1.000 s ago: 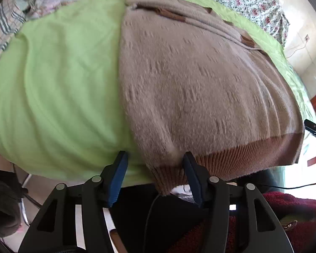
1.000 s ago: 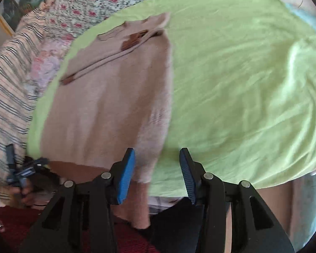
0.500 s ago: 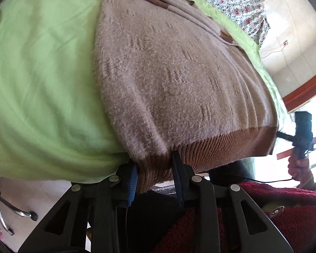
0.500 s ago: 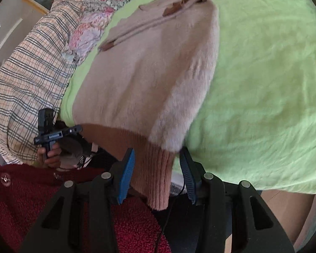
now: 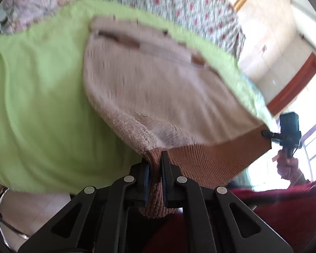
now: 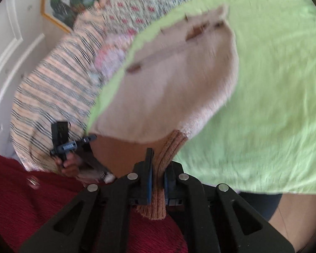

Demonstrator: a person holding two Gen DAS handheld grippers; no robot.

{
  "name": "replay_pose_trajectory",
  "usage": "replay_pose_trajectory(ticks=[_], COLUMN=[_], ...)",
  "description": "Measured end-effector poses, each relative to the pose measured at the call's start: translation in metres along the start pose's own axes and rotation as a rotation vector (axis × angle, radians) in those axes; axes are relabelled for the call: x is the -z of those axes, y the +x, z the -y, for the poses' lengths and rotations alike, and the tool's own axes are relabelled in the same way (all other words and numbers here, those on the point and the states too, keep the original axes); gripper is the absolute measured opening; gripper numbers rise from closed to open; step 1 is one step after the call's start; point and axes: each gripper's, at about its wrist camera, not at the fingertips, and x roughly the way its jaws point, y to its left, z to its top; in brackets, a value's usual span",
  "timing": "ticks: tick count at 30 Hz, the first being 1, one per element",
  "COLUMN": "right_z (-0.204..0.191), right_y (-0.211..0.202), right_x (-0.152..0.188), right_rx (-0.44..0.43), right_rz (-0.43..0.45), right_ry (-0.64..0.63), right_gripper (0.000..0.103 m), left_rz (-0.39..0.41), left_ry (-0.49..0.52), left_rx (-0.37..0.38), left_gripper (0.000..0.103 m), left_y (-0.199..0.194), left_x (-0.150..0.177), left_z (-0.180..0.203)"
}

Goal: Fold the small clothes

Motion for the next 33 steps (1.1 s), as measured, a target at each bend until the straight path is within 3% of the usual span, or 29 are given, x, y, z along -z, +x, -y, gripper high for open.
replay_pose_trajectory(ticks=[8,15,24,28,33], right_z=[-0.021,-0.005,0.050,0.079,0.110], right_y=[-0.011,0.019,0.092,0.125,0.161], right_x=[-0.067,-0.154,-0.270,-0.295,-0.302], right_rx=[-0.021,0.022,0.138,0.192,0.266], right_rz=[0.196,0.262,0.245,0.206,0.132], right_ry=[-0.039,-0.073,-0.008,0.032,0.085], right_gripper=[0.009,0.009,0.009,0.009,0.009], left_rz=[0.221,0.356,0.310,0.280,0.210], left_ry=[-0.002,-0.022,-0.054,-0.080,-0.118], left_rx=[0.004,-0.065,-0.149,-0.172,-0.205], left_gripper=[0.006,0.006,0.006,0.006,0.007], left_y=[-0.037,-0.013,0.078,0.113,0.158], left_x=[-0.073,-0.170,-0.282,-0.309,-0.323], left_z=[0.002,-0.017,-0.052,-0.074,-0.099])
